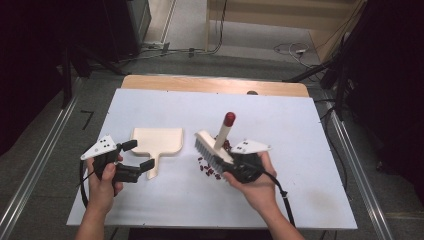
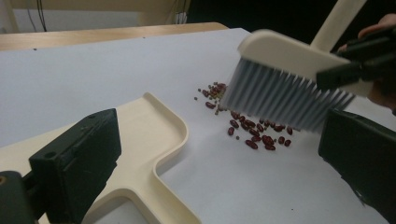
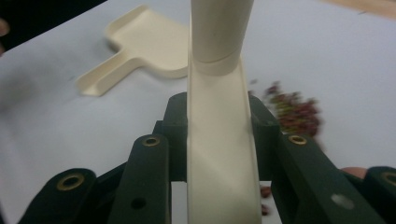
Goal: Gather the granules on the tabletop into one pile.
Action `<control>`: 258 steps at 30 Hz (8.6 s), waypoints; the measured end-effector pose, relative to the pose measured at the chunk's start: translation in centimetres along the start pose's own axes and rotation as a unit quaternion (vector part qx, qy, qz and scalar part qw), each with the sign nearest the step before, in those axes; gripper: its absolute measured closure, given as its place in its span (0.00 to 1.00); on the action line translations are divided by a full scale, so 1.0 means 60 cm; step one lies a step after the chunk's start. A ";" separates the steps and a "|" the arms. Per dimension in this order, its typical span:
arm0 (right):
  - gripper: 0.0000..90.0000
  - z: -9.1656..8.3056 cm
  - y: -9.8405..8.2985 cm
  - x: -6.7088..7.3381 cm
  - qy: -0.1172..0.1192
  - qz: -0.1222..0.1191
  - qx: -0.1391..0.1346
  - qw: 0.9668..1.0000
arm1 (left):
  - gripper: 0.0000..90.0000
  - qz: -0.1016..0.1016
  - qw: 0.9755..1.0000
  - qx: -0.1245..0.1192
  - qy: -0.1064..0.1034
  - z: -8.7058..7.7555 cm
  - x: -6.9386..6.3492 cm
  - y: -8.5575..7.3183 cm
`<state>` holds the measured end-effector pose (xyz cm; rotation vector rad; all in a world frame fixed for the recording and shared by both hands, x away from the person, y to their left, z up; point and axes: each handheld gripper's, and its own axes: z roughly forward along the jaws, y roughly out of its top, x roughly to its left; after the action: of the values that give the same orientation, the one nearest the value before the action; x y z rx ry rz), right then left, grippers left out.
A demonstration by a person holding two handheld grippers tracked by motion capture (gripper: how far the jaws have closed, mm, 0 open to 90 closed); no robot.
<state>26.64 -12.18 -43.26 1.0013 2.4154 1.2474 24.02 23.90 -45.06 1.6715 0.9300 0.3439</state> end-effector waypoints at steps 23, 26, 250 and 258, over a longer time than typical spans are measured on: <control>0.72 0.020 -0.044 -0.093 -0.030 0.081 0.018 0.996 | 0.00 -0.004 1.000 0.004 -0.002 0.002 0.000 -0.002; 0.72 0.014 -0.045 -0.107 -0.041 0.086 0.017 0.995 | 0.00 -0.004 1.000 0.003 -0.001 0.001 0.002 -0.003; 0.72 0.080 0.000 -0.099 -0.100 0.173 -0.011 0.980 | 0.00 -0.005 1.000 0.016 -0.008 0.017 0.001 -0.005; 0.72 0.056 0.022 -0.103 -0.077 0.182 -0.043 0.979 | 0.00 -0.005 1.000 0.016 -0.007 0.016 0.003 -0.005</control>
<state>33.45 -13.70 -44.80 1.5029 2.1046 1.3127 24.63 23.39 -45.66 1.6965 0.9366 0.3116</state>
